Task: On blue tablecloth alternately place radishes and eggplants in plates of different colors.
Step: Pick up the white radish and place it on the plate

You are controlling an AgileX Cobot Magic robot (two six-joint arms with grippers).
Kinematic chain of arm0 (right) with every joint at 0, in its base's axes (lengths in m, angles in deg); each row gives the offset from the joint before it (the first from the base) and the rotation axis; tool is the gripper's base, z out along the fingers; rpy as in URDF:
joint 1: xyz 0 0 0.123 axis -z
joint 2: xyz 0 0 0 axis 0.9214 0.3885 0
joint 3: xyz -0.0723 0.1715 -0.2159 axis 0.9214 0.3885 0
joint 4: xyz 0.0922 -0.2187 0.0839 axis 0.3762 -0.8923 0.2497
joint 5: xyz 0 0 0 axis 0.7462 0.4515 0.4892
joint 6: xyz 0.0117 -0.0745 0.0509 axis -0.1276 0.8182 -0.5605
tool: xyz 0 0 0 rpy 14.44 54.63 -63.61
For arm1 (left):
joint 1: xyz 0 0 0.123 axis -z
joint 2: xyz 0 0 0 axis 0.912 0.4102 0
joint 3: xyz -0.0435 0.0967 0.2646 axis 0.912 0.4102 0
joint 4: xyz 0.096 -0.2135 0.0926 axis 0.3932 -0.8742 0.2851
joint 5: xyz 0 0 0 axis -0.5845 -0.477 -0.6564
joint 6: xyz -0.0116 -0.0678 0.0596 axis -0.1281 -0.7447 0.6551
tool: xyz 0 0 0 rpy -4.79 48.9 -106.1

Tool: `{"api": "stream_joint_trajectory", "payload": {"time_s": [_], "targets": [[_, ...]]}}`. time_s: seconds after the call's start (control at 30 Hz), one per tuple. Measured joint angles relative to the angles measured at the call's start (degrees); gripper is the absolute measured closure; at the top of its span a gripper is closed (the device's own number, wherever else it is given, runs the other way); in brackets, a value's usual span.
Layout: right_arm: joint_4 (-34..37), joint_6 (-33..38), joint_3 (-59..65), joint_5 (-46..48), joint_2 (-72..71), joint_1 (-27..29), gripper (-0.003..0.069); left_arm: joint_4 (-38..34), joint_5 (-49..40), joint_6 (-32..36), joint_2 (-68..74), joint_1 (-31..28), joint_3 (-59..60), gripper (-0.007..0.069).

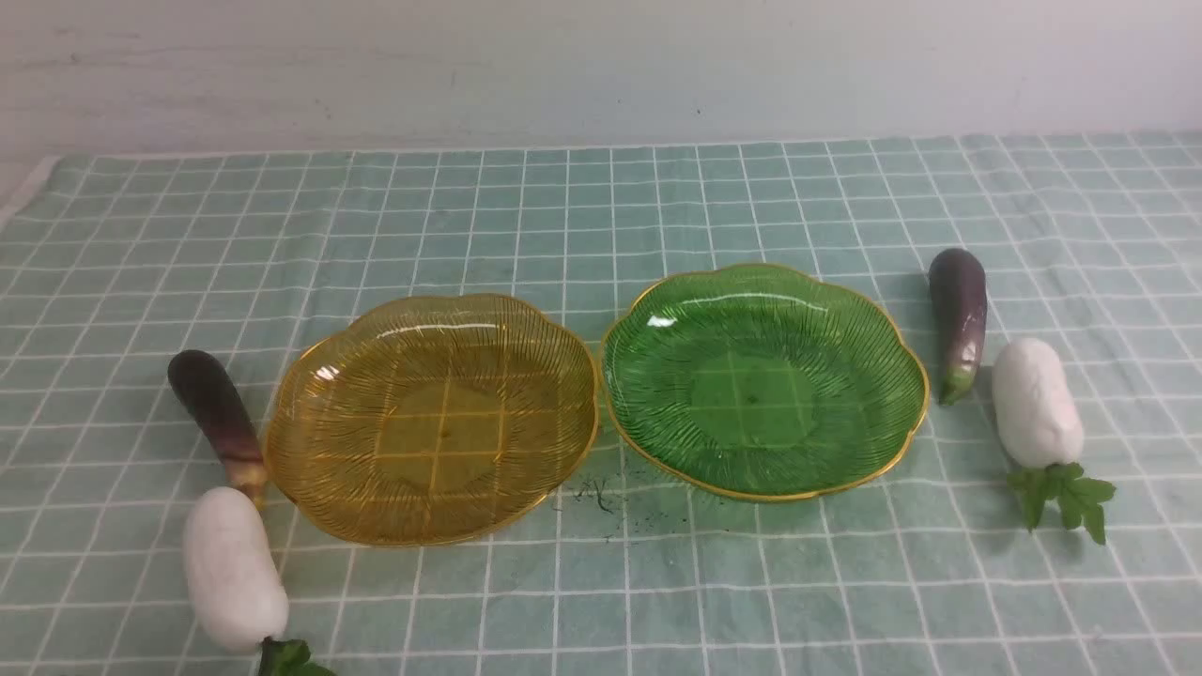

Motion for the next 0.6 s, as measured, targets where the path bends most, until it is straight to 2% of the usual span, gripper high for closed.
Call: {"api": "stream_joint_trajectory", "payload": {"time_s": [0.6], "targets": [[0.0, 0.0, 0.0, 0.0, 0.0, 0.0, 0.0674, 0.9, 0.1, 0.1, 0.0, 0.0, 0.0, 0.0632]]}}
